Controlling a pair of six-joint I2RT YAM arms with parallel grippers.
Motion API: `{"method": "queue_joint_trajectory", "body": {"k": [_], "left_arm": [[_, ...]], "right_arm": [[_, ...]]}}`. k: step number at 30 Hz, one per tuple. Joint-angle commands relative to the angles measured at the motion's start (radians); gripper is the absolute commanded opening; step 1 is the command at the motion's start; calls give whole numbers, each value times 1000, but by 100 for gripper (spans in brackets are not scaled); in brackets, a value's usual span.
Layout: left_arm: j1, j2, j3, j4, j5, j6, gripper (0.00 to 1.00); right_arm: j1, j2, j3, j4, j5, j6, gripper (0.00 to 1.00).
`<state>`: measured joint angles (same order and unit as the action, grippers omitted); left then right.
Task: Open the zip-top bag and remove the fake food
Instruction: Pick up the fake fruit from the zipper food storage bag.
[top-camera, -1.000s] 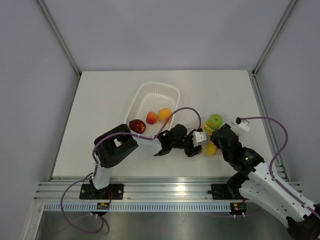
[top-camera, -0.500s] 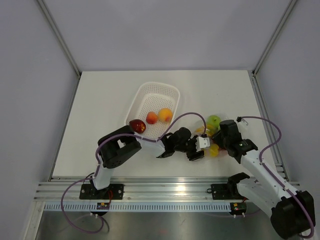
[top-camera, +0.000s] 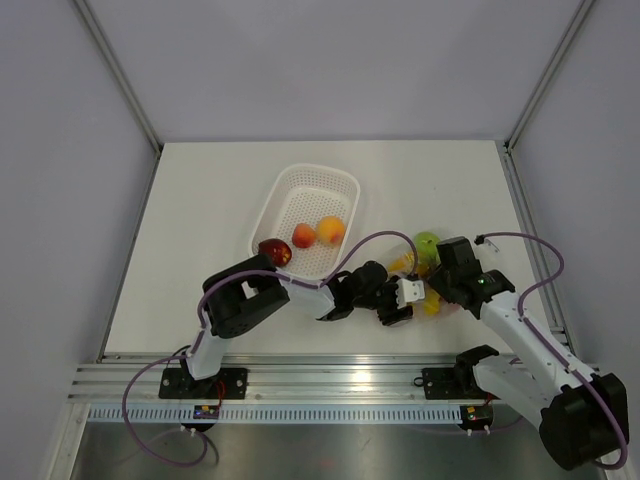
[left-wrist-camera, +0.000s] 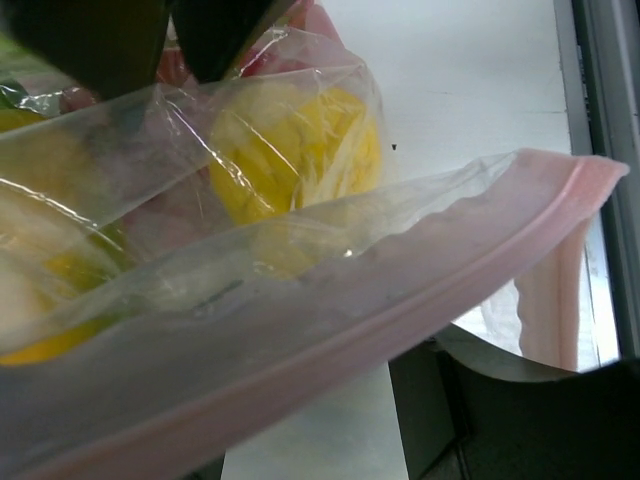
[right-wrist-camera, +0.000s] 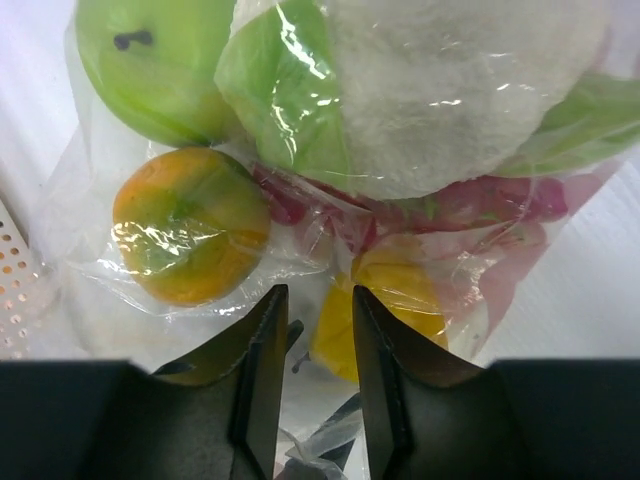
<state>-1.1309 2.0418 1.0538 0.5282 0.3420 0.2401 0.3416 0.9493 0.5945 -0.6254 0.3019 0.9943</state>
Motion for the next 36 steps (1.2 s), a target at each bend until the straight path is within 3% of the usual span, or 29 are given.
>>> {"method": "queue_joint_trajectory", "body": {"k": [1, 7, 13, 24, 31, 36], "left_arm": [[-13, 18, 32, 91, -60, 8, 57], [-18, 23, 38, 98, -77, -4, 57], [-21, 20, 38, 99, -77, -9, 57], [-29, 44, 66, 75, -64, -1, 57], [-29, 81, 118, -11, -98, 1, 50], [-30, 103, 152, -43, -29, 5, 47]], "right_arm": [[-6, -61, 53, -83, 97, 27, 41], [-6, -142, 77, -204, 163, 79, 46], [-6, -165, 16, -146, 91, 90, 48], [-6, 86, -51, 75, -63, 47, 38], [-7, -55, -108, 90, -58, 37, 36], [-6, -116, -136, 99, -66, 35, 34]]}}
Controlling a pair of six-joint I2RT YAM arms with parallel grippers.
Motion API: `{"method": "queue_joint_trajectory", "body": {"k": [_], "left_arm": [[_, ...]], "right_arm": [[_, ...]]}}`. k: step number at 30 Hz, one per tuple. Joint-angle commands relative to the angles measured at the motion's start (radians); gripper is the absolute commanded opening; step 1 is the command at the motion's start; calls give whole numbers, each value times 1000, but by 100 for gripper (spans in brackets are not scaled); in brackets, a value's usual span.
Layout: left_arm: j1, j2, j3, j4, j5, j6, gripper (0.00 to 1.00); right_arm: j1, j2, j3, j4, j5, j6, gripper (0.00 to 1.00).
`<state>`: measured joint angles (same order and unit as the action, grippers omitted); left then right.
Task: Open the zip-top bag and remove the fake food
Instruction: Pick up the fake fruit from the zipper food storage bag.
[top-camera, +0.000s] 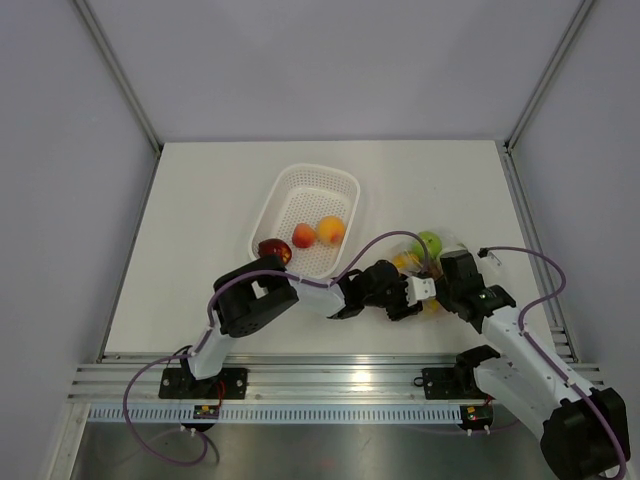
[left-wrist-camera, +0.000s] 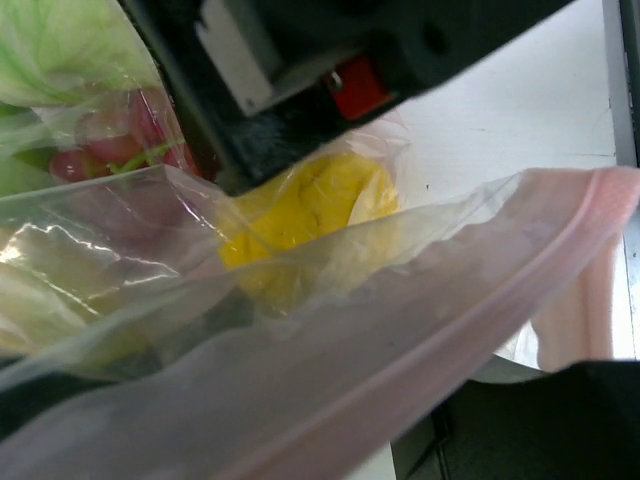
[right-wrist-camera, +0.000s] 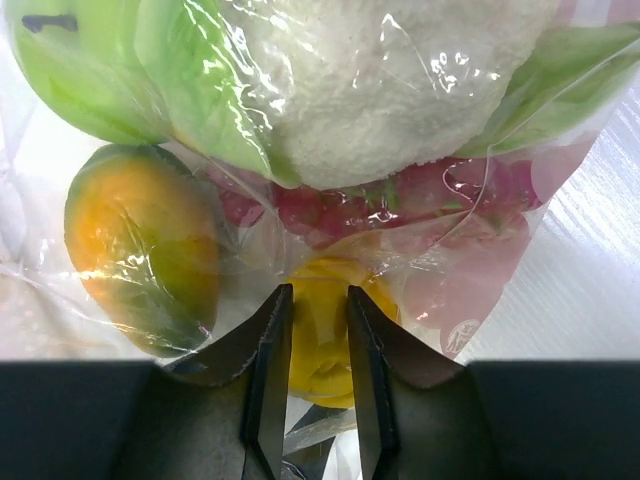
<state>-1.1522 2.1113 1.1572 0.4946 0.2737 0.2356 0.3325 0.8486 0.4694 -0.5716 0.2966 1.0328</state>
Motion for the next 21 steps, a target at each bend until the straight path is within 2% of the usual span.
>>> {"method": "queue_joint_trajectory", "body": {"k": [1, 4, 5, 7, 11, 15, 17, 21], "left_arm": [[-7, 35, 53, -27, 44, 11, 41], [-7, 30, 56, -42, 10, 21, 26], [-7, 20, 52, -42, 1, 25, 25], [-7, 6, 42, -41, 2, 27, 25], [-7, -36, 44, -65, -28, 7, 25], [-7, -69, 93, -217, -137, -16, 23], [-7, -83, 98, -243, -203, -24, 23], [-9, -102, 140, -377, -252, -24, 24]], "right_arm": [[2, -13, -11, 49, -65, -4, 33], [2, 27, 11, 38, -70, -10, 30], [2, 33, 18, 18, -57, -13, 29], [2, 35, 38, -7, -31, -10, 25], [2, -5, 22, -20, -4, 19, 24], [3, -43, 0, -25, 16, 52, 24], [3, -54, -3, -30, 24, 61, 24], [3, -54, -11, -22, 26, 55, 24]]}}
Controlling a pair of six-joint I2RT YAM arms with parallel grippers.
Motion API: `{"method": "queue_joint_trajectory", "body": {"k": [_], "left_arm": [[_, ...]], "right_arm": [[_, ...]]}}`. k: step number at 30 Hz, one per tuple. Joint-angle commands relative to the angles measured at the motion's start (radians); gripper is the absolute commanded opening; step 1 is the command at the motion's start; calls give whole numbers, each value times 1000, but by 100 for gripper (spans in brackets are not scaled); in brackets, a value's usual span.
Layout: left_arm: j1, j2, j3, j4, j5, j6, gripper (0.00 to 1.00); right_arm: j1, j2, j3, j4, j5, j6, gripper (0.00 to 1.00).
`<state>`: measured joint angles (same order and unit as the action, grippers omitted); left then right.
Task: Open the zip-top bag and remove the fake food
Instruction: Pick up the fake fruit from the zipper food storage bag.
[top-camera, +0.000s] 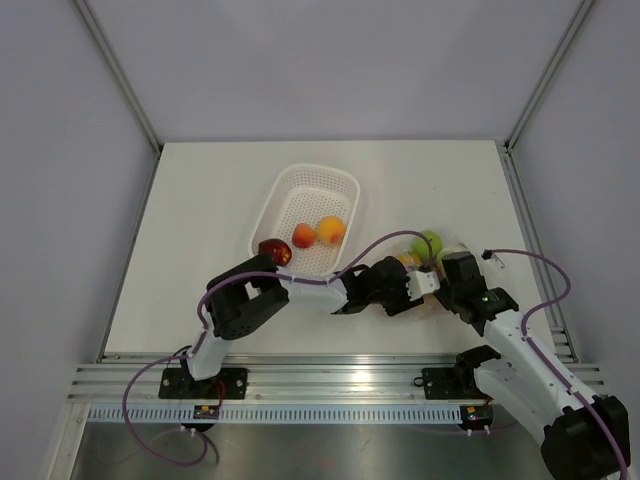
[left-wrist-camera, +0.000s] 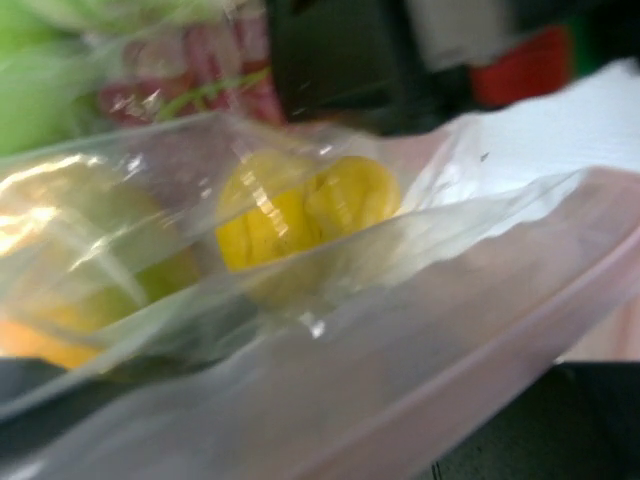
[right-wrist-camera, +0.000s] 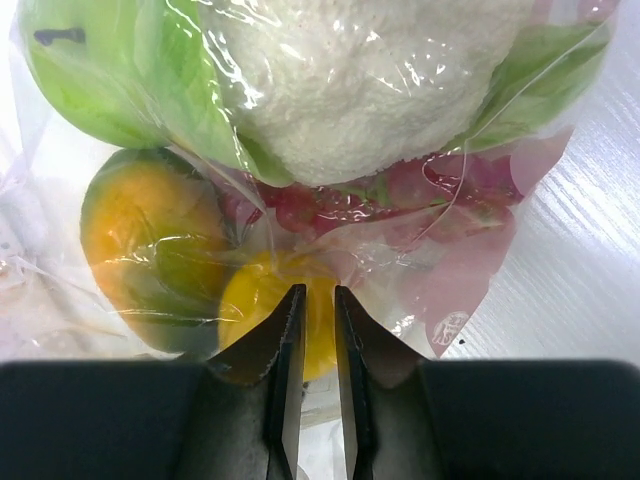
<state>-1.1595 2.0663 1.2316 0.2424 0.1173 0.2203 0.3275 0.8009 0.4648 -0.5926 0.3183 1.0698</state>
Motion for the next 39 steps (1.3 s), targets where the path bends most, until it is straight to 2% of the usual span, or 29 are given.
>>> {"method": "queue_joint_trajectory", "body": {"k": [1, 3, 8, 14, 20, 27, 31, 39], "left_arm": [[0, -63, 77, -149, -99, -9, 24], [0, -75, 83, -185, -113, -12, 24], [0, -153, 37, -160, -113, -36, 24], [1, -221, -7, -157, -179, -76, 24], [7, -271, -26, -155, -159, -96, 24], [21, -273, 41, -299, -154, -131, 23], [38, -275, 94, -419, -96, -141, 22], [61, -336, 149, -643, -82, -101, 23]], "right_arm": [[8, -5, -9, 4, 1, 9, 24], [7, 0, -12, 16, -5, -5, 22], [8, 0, -12, 16, -7, -4, 22], [7, -9, -15, 16, -8, -5, 22], [8, -3, -17, 22, -7, -8, 22], [7, 9, -12, 20, -8, -11, 22], [8, 3, -14, 24, -7, -13, 22], [8, 1, -15, 24, -8, -14, 22]]}}
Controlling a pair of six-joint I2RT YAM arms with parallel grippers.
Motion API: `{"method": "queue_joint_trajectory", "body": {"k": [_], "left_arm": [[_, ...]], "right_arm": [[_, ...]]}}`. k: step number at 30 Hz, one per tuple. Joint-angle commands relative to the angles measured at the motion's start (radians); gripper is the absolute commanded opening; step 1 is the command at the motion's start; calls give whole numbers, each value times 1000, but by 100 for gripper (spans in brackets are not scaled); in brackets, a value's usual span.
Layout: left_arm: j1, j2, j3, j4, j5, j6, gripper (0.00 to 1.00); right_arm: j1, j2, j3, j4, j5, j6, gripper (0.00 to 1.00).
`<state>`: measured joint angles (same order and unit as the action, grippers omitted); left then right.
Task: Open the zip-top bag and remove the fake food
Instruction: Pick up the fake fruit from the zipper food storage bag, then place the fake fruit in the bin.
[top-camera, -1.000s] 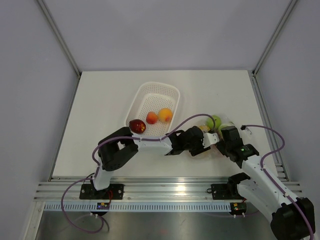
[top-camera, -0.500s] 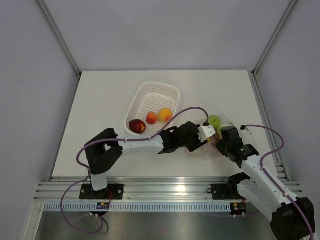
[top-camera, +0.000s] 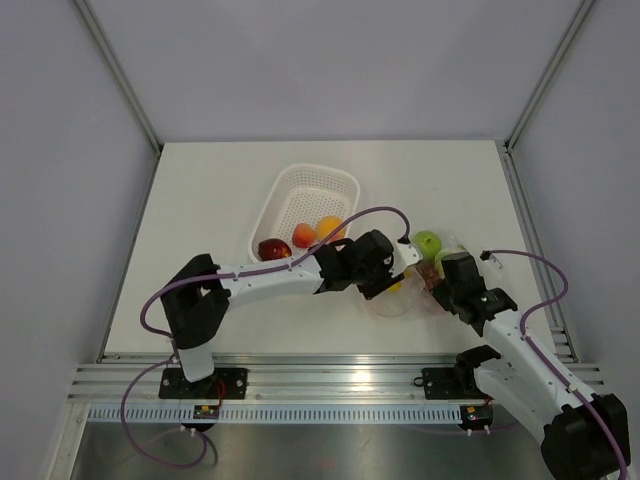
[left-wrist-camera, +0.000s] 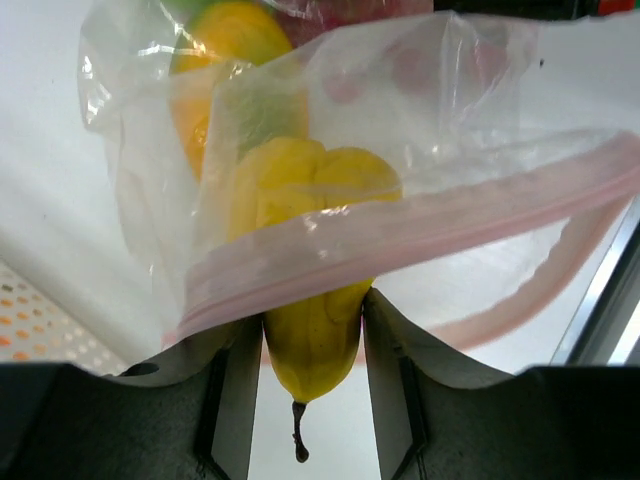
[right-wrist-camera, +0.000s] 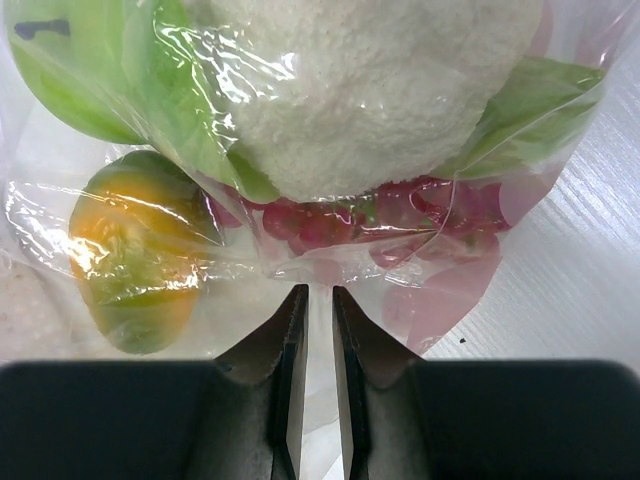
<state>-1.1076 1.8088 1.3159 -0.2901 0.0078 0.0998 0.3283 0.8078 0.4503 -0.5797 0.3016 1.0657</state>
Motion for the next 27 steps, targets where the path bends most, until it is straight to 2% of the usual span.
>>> {"method": "queue_joint_trajectory", "body": {"k": [1, 5, 12, 17, 19, 22, 27], "left_arm": [[14, -81, 71, -136, 34, 35, 23], [37, -103, 109, -263, 75, 60, 22], [81, -245, 33, -253, 73, 57, 21], [112, -301, 40, -343, 69, 71, 21], [112, -313, 28, -345, 37, 58, 21], [127, -341, 3, -290, -194, 14, 22], [219, -388, -82, -157, -212, -23, 23]], "right_arm": [[6, -6, -1, 12, 8, -10, 22], [6, -6, -1, 11, 5, -10, 22], [8, -9, -2, 14, 7, -12, 22], [8, -7, -4, 17, 7, -13, 22], [8, -7, -4, 15, 8, -12, 22], [8, -9, -4, 18, 7, -13, 22], [8, -10, -7, 20, 4, -13, 23]]}}
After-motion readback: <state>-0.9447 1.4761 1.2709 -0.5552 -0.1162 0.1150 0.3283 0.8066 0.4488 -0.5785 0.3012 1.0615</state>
